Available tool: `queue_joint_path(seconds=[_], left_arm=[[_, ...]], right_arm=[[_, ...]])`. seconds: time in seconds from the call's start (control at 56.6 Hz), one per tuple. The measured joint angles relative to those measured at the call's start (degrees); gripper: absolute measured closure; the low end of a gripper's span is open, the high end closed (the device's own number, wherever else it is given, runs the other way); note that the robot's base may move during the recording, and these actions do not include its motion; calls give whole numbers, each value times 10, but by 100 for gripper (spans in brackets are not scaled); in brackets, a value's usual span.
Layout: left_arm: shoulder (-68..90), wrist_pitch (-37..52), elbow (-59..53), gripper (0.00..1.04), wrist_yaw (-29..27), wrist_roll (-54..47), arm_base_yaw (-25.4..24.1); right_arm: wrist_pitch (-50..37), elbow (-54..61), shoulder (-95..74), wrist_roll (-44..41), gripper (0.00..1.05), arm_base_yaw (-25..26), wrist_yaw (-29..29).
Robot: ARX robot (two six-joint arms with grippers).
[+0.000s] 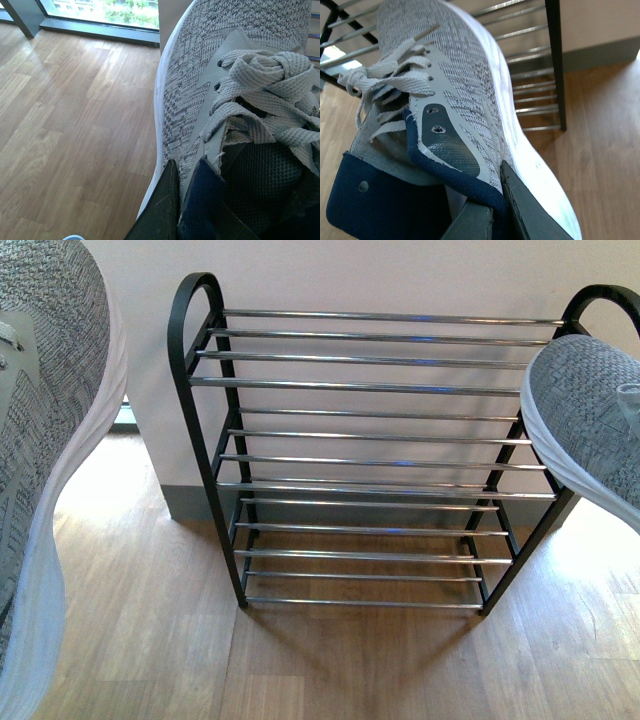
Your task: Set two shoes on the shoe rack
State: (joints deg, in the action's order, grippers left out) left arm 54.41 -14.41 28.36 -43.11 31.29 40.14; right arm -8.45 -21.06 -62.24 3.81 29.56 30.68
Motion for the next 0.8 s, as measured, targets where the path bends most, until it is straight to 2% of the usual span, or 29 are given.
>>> queue_joint_path(seconds=[0.071, 0.124, 0.159, 0.265, 0.407, 0.619, 0.796], left_arm=[[0, 0, 0, 103, 0, 0, 0], [0, 0, 0, 103, 0, 0, 0], [0, 0, 0, 103, 0, 0, 0], [0, 0, 0, 103, 0, 0, 0], [0, 0, 0, 103, 0, 0, 0], [0, 0, 0, 103, 0, 0, 0], [0, 0, 0, 103, 0, 0, 0]], right_arm=[[-136, 39, 0, 2, 104, -1, -7], [-187, 37, 3, 10, 104, -4, -16], [-188, 23, 5, 14, 104, -9, -29], [-128, -55, -23, 44, 104, -50, -88], [-49, -175, -104, 72, 104, -114, -130], [14, -316, -210, 120, 104, -166, -163], [63, -418, -298, 184, 104, -197, -217]])
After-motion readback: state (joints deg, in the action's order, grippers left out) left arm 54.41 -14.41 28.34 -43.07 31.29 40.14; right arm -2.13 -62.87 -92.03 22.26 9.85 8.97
